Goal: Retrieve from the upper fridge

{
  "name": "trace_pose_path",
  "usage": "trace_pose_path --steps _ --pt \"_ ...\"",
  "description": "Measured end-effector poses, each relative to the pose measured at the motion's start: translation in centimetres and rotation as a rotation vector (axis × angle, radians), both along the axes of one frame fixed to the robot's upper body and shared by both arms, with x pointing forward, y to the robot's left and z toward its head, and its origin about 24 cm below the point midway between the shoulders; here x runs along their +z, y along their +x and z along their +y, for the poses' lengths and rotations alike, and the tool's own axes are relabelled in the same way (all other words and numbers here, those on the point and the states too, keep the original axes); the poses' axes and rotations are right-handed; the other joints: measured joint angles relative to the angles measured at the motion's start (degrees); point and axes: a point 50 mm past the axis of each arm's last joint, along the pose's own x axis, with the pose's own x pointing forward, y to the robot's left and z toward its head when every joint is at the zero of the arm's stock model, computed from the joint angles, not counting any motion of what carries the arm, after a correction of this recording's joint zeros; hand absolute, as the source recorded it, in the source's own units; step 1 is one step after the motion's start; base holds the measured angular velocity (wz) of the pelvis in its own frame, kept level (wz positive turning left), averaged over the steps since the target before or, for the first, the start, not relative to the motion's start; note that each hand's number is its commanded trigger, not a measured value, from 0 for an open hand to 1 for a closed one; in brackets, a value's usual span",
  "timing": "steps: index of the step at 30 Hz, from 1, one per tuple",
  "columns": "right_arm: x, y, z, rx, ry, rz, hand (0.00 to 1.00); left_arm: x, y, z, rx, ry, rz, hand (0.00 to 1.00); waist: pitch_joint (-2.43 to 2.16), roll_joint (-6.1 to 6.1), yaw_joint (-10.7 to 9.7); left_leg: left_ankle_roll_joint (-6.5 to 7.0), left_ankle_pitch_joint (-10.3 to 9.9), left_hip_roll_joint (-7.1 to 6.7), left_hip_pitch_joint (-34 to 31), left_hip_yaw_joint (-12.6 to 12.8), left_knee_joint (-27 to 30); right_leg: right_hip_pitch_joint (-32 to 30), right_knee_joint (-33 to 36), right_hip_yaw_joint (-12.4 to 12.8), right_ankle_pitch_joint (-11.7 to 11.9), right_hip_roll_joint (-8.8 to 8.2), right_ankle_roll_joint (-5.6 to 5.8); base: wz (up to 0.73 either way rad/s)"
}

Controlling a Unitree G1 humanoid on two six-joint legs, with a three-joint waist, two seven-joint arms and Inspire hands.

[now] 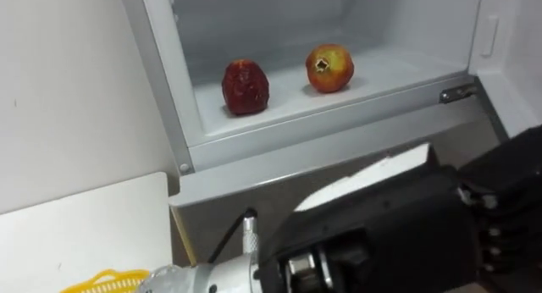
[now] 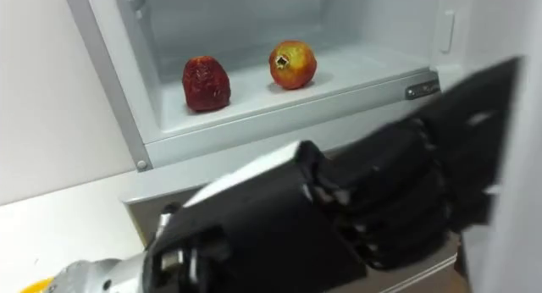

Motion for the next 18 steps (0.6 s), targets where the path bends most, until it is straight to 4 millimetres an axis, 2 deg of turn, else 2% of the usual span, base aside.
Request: trace_pose_path --steps 7,10,18 --pt "-0.1 -0.2 0.0 0.003 -0.006 0.013 0.0 0.4 -0.1 -0.8 0.035 0.041 -0.077 0.0 0.01 0.03 -0.46 0.0 0.0 0.02 -0.13 0.02 0.01 0.01 -0.82 0.03 0.01 0.08 -0.02 0.0" --pt "0.0 0.0 -0.1 0.003 -0.018 0.009 0.0 0.4 -0.1 -0.9 0.038 0.04 -0.077 0.0 0.01 0.06 -1.34 0.0 0.0 0.02 -0.33 -0.03 0.02 -0.01 -0.76 0.07 0.05 0.13 -0.05 0.0" --pt "0.0 0.5 0.0 0.028 -0.014 0.003 0.0 1.9 -0.2 -1.9 0.035 0.016 -0.129 0.0 0.01 0.07 -1.5 -0.01 0.0 0.09 -0.98 0.0 0.07 -0.91 -0.54 1.27 0.12 0.25 -0.08 -0.05"
